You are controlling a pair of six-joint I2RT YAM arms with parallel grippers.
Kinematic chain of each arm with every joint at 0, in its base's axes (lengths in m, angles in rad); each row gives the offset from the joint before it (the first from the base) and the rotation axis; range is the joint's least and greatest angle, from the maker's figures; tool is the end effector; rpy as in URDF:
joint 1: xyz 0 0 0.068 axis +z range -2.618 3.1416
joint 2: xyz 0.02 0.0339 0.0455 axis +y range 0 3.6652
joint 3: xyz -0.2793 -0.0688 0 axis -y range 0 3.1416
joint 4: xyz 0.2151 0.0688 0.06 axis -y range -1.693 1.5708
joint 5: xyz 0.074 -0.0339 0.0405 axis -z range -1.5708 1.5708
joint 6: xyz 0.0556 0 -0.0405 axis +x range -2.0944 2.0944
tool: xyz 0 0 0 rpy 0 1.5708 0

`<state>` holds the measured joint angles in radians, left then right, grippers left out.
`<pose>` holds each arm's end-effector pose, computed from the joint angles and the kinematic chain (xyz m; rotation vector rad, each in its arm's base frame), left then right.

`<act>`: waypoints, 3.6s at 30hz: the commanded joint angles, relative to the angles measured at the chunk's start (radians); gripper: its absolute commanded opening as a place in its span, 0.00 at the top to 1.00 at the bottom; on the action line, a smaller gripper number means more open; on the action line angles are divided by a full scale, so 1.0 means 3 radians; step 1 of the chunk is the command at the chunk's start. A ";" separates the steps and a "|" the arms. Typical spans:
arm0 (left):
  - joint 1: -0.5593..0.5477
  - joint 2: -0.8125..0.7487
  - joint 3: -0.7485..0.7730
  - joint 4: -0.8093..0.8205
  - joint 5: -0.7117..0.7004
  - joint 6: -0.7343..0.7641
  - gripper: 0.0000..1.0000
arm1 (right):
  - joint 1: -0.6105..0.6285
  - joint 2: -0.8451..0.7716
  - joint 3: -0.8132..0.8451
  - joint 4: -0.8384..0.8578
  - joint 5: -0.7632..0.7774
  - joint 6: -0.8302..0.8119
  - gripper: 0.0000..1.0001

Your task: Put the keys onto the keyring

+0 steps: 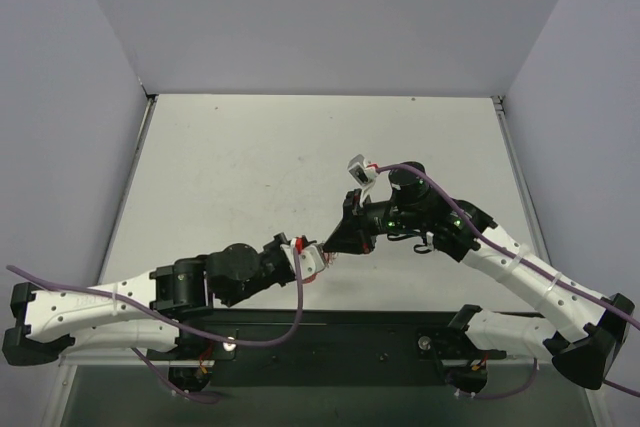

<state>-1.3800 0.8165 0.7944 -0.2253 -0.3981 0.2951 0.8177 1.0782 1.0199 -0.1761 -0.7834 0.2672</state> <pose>0.0527 -0.1594 0.3416 1.1453 1.4113 -0.4117 0.1194 0.1847 0.3806 -1.1080 1.6533 1.4404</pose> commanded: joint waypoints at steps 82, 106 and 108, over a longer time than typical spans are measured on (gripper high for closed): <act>-0.0012 0.0065 -0.0992 0.4135 0.0094 0.0734 1.00 | 0.0434 0.0506 0.1483 0.0295 -0.0232 0.0295 1.00; -0.0007 0.0914 -0.0638 0.5082 -0.0197 0.1691 1.00 | 0.0429 0.0440 0.1770 0.0086 -0.0196 0.0362 0.93; -0.0007 0.0883 -0.0649 0.5067 -0.0197 0.1726 1.00 | 0.0429 0.0415 0.1744 0.0086 -0.0196 0.0352 0.87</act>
<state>-1.3819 1.0569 0.5732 1.4090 -0.4534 0.7830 0.8970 1.2148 1.5642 -0.1795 -0.7101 0.3641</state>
